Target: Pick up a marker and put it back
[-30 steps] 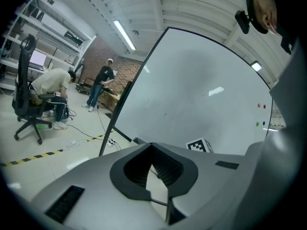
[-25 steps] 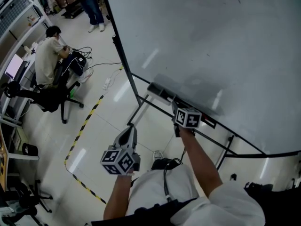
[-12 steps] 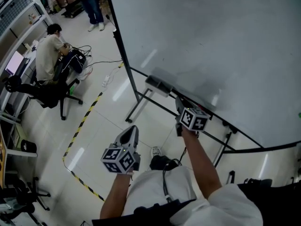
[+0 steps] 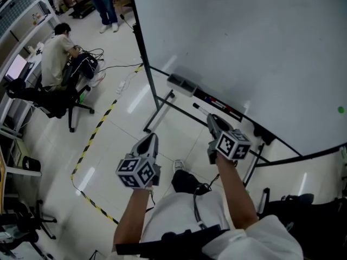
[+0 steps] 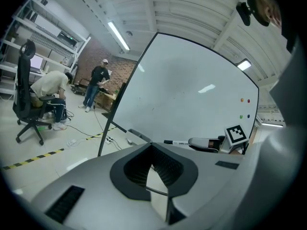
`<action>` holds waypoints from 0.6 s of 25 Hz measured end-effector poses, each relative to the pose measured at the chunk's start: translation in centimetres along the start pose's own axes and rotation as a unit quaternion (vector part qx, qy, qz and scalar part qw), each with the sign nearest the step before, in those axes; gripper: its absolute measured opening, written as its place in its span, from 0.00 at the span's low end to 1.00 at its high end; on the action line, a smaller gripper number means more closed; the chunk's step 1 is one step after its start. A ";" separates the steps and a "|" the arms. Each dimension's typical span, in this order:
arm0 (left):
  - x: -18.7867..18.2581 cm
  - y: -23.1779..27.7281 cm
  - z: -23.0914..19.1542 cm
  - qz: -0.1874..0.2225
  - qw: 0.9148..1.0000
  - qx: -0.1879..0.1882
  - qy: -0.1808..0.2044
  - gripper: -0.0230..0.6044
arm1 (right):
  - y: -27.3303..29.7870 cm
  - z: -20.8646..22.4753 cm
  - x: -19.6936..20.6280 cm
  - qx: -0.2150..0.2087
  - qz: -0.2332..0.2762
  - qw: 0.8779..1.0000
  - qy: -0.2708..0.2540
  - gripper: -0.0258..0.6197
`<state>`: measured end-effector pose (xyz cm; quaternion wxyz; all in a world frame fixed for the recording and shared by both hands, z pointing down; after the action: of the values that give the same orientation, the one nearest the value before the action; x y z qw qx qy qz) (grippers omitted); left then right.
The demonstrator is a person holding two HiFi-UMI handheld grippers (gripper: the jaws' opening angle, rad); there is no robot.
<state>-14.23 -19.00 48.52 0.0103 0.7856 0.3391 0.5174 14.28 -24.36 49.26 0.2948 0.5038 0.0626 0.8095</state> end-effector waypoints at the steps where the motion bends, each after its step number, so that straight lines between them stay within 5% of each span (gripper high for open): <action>1: 0.1 -0.2 0.0 0.002 1.000 -0.001 0.001 0.03 | -0.8 -0.3 0.3 -0.001 0.001 1.000 -0.001 0.17; 15: 0.8 -2.5 0.6 0.017 0.999 -0.017 0.030 0.03 | -5.0 -2.7 3.3 -0.012 0.005 1.000 0.012 0.17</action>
<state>-14.87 -16.50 47.98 0.0050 0.7749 0.3168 0.5470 13.06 -17.95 48.51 0.2963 0.4907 0.0540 0.8176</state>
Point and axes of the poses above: the fingertips, and each gripper's own axes: y forward along the fingers, z to its right, x out of its underside, the point moved 7 cm from there along -y, backward along the fingers, and after that the axes turned 5 degrees about -z, right-handed, at the moved point
